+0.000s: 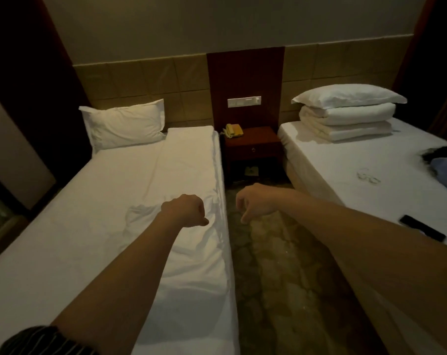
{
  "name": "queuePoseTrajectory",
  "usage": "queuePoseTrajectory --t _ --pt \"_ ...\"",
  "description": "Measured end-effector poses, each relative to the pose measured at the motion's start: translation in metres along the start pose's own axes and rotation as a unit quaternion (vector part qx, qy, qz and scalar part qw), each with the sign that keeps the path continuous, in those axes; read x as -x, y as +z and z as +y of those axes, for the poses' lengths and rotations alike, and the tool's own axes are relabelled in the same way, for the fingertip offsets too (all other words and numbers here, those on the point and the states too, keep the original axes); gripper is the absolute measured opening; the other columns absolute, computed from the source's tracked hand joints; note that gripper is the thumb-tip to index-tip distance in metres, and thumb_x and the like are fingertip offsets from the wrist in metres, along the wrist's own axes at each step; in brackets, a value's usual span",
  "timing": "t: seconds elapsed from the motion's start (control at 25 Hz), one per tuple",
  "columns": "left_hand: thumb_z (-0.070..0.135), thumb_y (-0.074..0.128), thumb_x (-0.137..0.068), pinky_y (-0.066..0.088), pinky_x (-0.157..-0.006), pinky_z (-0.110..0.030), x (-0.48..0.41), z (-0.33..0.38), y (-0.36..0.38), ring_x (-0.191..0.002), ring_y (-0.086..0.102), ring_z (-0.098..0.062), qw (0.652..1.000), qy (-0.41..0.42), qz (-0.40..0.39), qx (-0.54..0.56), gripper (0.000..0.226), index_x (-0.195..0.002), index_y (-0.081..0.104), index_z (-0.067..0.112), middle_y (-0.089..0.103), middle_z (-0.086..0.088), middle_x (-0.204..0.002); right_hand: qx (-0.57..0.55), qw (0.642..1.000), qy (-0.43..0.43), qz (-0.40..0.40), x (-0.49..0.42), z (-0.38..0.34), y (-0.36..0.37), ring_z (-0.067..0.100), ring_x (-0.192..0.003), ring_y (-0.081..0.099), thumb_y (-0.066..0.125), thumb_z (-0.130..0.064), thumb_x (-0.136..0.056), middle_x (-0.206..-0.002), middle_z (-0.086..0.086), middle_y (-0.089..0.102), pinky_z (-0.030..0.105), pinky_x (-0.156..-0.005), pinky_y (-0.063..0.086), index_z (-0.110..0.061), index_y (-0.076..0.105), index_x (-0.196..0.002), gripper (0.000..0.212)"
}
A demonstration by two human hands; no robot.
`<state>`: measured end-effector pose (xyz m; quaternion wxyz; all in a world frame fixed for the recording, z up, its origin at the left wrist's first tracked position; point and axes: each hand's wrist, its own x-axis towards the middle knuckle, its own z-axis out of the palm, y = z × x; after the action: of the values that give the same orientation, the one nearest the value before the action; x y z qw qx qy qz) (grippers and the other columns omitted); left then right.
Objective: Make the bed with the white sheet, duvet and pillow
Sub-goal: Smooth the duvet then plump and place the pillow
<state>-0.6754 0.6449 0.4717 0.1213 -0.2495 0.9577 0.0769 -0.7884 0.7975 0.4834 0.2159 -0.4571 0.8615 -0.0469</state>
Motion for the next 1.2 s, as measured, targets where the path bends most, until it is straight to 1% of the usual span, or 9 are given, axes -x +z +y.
queuePoseTrajectory --t 0.12,0.28,0.36,0.44,0.6,0.68,0.88,1.04,1.2 --pt "0.044 0.064 -0.086 0.046 -0.092 -0.038 -0.015 0.032 0.002 -0.106 0.057 -0.019 0.999 -0.038 0.008 0.015 0.026 -0.103 0.063 0.024 0.059 0.002 -0.117 0.016 0.999 -0.031 -0.017 -0.008 0.043 -0.013 0.017 -0.096 0.051 0.069 -0.027 -0.085 -0.118 0.005 0.055 0.026 -0.074 0.041 -0.014 0.057 -0.12 0.04" --pt "0.045 0.063 -0.086 0.045 -0.094 -0.038 -0.046 0.058 0.006 -0.107 0.057 -0.019 0.997 -0.078 -0.016 0.018 0.029 -0.107 0.063 0.024 0.059 0.003 -0.117 0.042 0.997 -0.061 -0.032 -0.04 0.08 -0.019 0.017 -0.095 0.052 0.069 -0.028 -0.084 -0.117 0.003 0.056 0.026 -0.073 0.041 -0.015 0.057 -0.119 0.039" --pt "0.045 0.064 -0.086 0.045 -0.094 -0.038 -0.071 0.057 0.01 -0.107 0.057 -0.02 0.995 -0.096 -0.021 0.024 0.028 -0.105 0.063 0.025 0.06 0.003 -0.118 0.047 0.995 -0.078 -0.043 -0.068 0.093 -0.022 0.017 -0.093 0.052 0.069 -0.028 -0.084 -0.116 0.004 0.057 0.026 -0.072 0.041 -0.014 0.057 -0.118 0.038" --pt "0.045 0.064 -0.086 0.046 -0.093 -0.038 -0.1 0.054 0.013 -0.107 0.057 -0.021 0.991 -0.12 -0.04 0.036 0.027 -0.103 0.063 0.024 0.06 0.001 -0.118 0.057 0.992 -0.101 -0.059 -0.1 0.103 -0.029 0.021 -0.098 0.055 0.07 -0.028 -0.084 -0.118 0.005 0.058 0.028 -0.075 0.042 -0.013 0.058 -0.118 0.04" --pt "0.046 0.065 -0.086 0.044 -0.094 -0.035 -0.17 0.042 0.002 -0.11 0.056 -0.021 0.985 -0.161 -0.054 0.043 0.031 -0.107 0.064 0.023 0.059 0.0 -0.12 0.085 0.985 -0.134 -0.069 -0.17 0.12 -0.052 0.024 -0.106 0.055 0.068 -0.027 -0.086 -0.12 0.007 0.056 0.031 -0.088 0.048 -0.012 0.055 -0.122 0.041" --pt "0.047 0.064 -0.086 0.042 -0.093 -0.035 -0.214 0.033 -0.012 -0.112 0.055 -0.022 0.982 -0.179 -0.037 0.051 0.033 -0.11 0.063 0.024 0.058 0.0 -0.123 0.096 0.982 -0.146 -0.071 -0.21 0.126 -0.069 0.023 -0.105 0.053 0.067 -0.028 -0.087 -0.121 0.006 0.054 0.031 -0.087 0.047 -0.014 0.054 -0.122 0.041" --pt "0.048 0.063 -0.086 0.038 -0.095 -0.036 -0.301 0.023 -0.032 -0.115 0.054 -0.022 0.974 -0.207 -0.063 0.062 0.038 -0.114 0.062 0.023 0.057 0.0 -0.126 0.117 0.971 -0.18 -0.103 -0.302 0.142 -0.111 0.02 -0.106 0.051 0.065 -0.03 -0.089 -0.124 0.003 0.051 0.026 -0.082 0.042 -0.016 0.052 -0.126 0.042" --pt "0.048 0.061 -0.087 0.038 -0.097 -0.038 -0.37 0.0 -0.033 -0.117 0.053 -0.023 0.956 -0.274 -0.079 0.075 0.041 -0.119 0.06 0.022 0.055 -0.001 -0.128 0.178 0.945 -0.239 -0.135 -0.405 0.147 -0.127 0.021 -0.107 0.052 0.066 -0.034 -0.087 -0.126 0.004 0.052 0.031 -0.087 0.044 -0.017 0.052 -0.125 0.044" --pt "0.047 0.059 -0.088 0.04 -0.096 -0.038 -0.428 -0.017 -0.021 -0.115 0.054 -0.024 0.912 -0.378 -0.088 0.136 0.042 -0.12 0.058 0.019 0.056 -0.003 -0.127 0.24 0.895 -0.341 -0.159 -0.515 0.145 -0.135 0.023 -0.109 0.053 0.066 -0.035 -0.087 -0.125 0.005 0.053 0.033 -0.087 0.044 -0.016 0.051 -0.125 0.044"
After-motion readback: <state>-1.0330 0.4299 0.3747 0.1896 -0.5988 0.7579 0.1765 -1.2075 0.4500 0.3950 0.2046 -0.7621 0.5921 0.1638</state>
